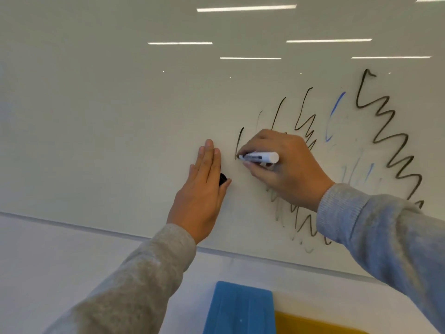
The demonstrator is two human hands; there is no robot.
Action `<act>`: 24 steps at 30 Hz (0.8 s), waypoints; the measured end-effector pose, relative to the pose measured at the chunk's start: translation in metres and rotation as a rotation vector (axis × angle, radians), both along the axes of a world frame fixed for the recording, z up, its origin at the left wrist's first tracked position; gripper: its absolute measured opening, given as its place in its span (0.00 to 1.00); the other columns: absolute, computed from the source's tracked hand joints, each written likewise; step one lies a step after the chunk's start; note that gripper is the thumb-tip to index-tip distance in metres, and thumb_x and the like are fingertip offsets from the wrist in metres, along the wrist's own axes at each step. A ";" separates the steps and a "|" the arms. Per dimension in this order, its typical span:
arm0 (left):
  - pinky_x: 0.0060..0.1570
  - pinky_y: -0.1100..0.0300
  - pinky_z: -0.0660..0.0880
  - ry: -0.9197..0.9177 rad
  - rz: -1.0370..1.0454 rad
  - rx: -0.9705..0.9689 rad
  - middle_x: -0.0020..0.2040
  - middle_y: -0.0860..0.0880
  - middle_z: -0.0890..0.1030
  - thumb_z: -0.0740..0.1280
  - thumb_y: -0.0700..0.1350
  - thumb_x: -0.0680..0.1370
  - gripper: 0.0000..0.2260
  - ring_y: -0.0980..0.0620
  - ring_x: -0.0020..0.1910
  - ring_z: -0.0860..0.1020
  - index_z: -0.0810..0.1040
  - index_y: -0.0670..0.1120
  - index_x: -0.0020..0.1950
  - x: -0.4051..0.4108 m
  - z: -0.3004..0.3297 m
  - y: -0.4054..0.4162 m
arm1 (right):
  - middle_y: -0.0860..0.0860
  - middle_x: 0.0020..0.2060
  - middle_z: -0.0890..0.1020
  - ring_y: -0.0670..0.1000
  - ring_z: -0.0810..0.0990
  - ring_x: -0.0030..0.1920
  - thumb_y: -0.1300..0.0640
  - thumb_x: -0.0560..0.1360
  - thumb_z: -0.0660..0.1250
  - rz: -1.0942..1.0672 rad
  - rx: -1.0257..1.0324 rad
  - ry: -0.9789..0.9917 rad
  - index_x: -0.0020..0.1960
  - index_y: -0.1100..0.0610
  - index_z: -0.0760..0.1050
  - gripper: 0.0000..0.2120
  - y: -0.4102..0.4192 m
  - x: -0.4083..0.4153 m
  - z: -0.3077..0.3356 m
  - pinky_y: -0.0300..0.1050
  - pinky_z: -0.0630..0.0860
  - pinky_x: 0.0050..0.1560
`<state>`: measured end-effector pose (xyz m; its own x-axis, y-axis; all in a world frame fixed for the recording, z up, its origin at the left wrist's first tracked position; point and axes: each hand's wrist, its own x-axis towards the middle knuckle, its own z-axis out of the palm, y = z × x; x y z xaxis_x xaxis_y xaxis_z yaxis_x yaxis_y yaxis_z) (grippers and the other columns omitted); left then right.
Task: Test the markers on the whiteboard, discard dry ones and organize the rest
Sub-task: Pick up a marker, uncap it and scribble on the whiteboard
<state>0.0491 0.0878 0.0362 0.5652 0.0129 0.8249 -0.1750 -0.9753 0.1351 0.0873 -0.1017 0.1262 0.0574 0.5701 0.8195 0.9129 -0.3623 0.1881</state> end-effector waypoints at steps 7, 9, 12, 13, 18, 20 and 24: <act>0.77 0.50 0.59 -0.015 0.015 0.026 0.81 0.52 0.37 0.46 0.57 0.83 0.30 0.54 0.80 0.39 0.41 0.46 0.81 0.002 -0.004 0.002 | 0.47 0.46 0.82 0.45 0.79 0.44 0.57 0.77 0.71 -0.001 0.000 0.042 0.52 0.54 0.83 0.05 -0.003 -0.001 0.002 0.42 0.77 0.46; 0.78 0.50 0.58 -0.018 0.011 0.031 0.81 0.52 0.36 0.47 0.56 0.83 0.29 0.54 0.80 0.39 0.41 0.46 0.81 0.002 -0.003 0.002 | 0.47 0.45 0.82 0.46 0.80 0.44 0.57 0.78 0.70 -0.007 -0.089 0.034 0.52 0.53 0.83 0.05 -0.005 -0.001 -0.005 0.46 0.77 0.45; 0.77 0.50 0.58 -0.018 0.010 0.038 0.81 0.51 0.37 0.47 0.55 0.84 0.30 0.53 0.80 0.40 0.42 0.45 0.81 0.001 -0.004 0.002 | 0.47 0.46 0.82 0.46 0.80 0.45 0.58 0.77 0.70 0.020 0.015 0.054 0.52 0.54 0.83 0.05 -0.012 0.002 -0.018 0.46 0.77 0.45; 0.77 0.49 0.59 -0.018 0.013 0.045 0.81 0.50 0.37 0.46 0.56 0.84 0.30 0.52 0.80 0.40 0.42 0.44 0.81 0.001 -0.005 0.002 | 0.47 0.47 0.82 0.47 0.80 0.46 0.58 0.78 0.70 0.023 -0.023 0.070 0.53 0.53 0.83 0.05 -0.013 0.002 -0.026 0.48 0.78 0.46; 0.77 0.47 0.60 -0.026 0.017 0.054 0.81 0.49 0.37 0.47 0.55 0.84 0.30 0.50 0.80 0.40 0.42 0.43 0.81 0.003 -0.008 0.003 | 0.47 0.48 0.81 0.48 0.80 0.46 0.57 0.79 0.69 -0.002 -0.066 0.087 0.55 0.53 0.82 0.06 -0.027 0.005 -0.047 0.51 0.79 0.45; 0.77 0.48 0.59 -0.016 0.014 0.044 0.81 0.49 0.36 0.46 0.55 0.84 0.30 0.51 0.80 0.39 0.41 0.44 0.81 0.002 -0.009 0.002 | 0.46 0.48 0.82 0.48 0.80 0.46 0.57 0.79 0.69 -0.006 -0.042 0.102 0.55 0.53 0.82 0.06 -0.030 0.004 -0.048 0.50 0.79 0.45; 0.78 0.50 0.57 0.002 0.016 0.031 0.81 0.50 0.35 0.46 0.56 0.84 0.30 0.53 0.80 0.37 0.40 0.44 0.81 0.002 -0.010 0.000 | 0.46 0.49 0.81 0.48 0.80 0.47 0.57 0.78 0.69 -0.008 -0.129 0.099 0.57 0.52 0.82 0.08 -0.032 0.003 -0.057 0.51 0.80 0.45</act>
<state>0.0508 0.0878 0.0263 0.5671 -0.0037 0.8236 -0.1595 -0.9815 0.1054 0.0898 -0.1341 0.0690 0.1395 0.6698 0.7293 0.9265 -0.3482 0.1426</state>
